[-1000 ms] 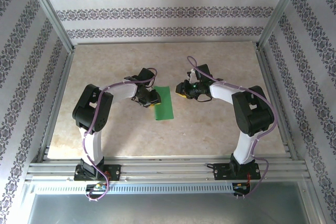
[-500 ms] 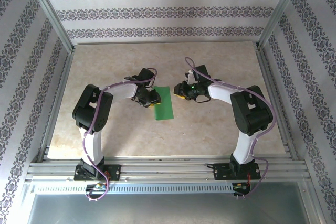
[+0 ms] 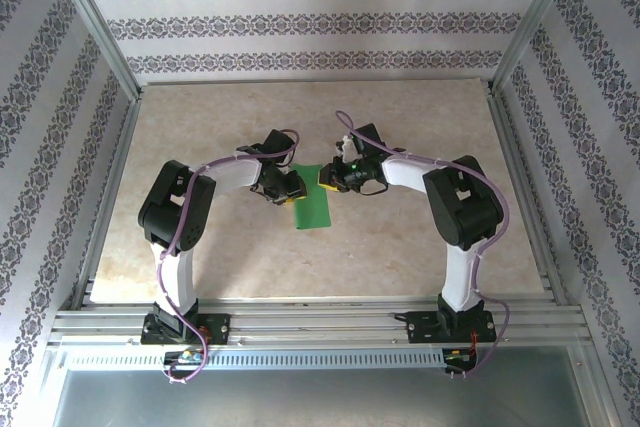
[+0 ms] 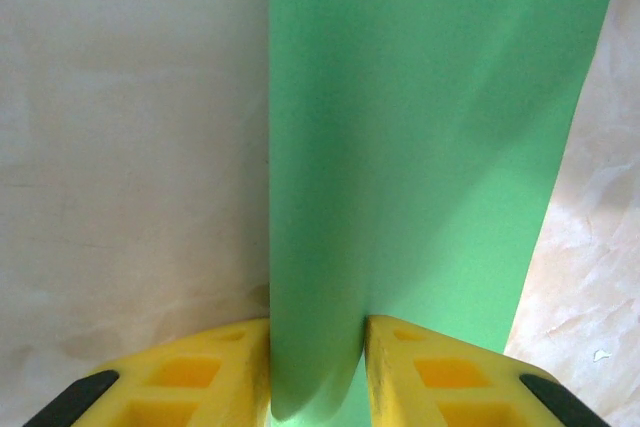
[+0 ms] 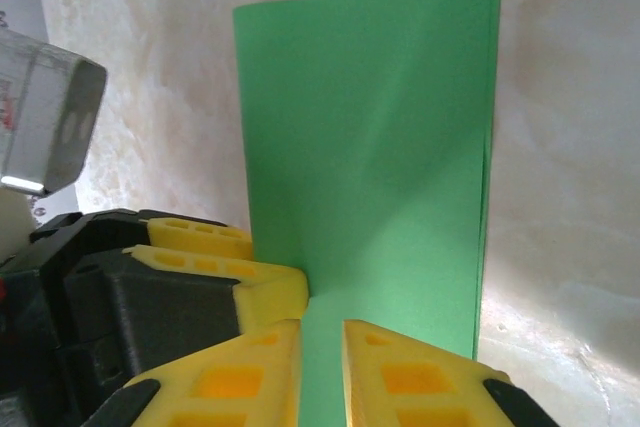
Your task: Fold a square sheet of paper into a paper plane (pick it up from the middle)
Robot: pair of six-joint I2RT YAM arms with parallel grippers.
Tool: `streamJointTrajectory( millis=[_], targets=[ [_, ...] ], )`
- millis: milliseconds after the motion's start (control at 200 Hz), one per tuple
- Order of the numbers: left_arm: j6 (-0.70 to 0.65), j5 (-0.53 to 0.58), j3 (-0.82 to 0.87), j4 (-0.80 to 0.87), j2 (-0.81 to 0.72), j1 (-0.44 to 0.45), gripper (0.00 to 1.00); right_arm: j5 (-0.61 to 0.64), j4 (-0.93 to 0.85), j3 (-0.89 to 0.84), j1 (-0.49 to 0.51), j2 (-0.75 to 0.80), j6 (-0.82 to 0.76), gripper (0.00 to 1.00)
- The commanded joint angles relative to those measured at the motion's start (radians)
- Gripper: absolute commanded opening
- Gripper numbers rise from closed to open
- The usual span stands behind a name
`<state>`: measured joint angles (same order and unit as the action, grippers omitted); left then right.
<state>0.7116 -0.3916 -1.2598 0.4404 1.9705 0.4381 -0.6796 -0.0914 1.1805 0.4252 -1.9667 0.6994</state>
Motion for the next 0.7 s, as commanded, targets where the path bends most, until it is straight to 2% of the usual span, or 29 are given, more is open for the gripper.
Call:
streamJointTrajectory(
  millis=[0,190,695],
  targets=[
    [-0.017,0.088,0.045,0.136,0.083,-0.018,0.33,-0.017,-0.048,0.039,0.01,-0.029,-0.032,0.19],
    [-0.018,0.089,0.043,0.136,0.084,-0.018,0.33,-0.011,-0.093,0.08,0.021,-0.069,-0.051,0.16],
    [-0.038,0.076,0.043,0.132,0.096,-0.018,0.33,0.005,-0.156,0.107,0.023,-0.118,-0.08,0.15]
  ],
)
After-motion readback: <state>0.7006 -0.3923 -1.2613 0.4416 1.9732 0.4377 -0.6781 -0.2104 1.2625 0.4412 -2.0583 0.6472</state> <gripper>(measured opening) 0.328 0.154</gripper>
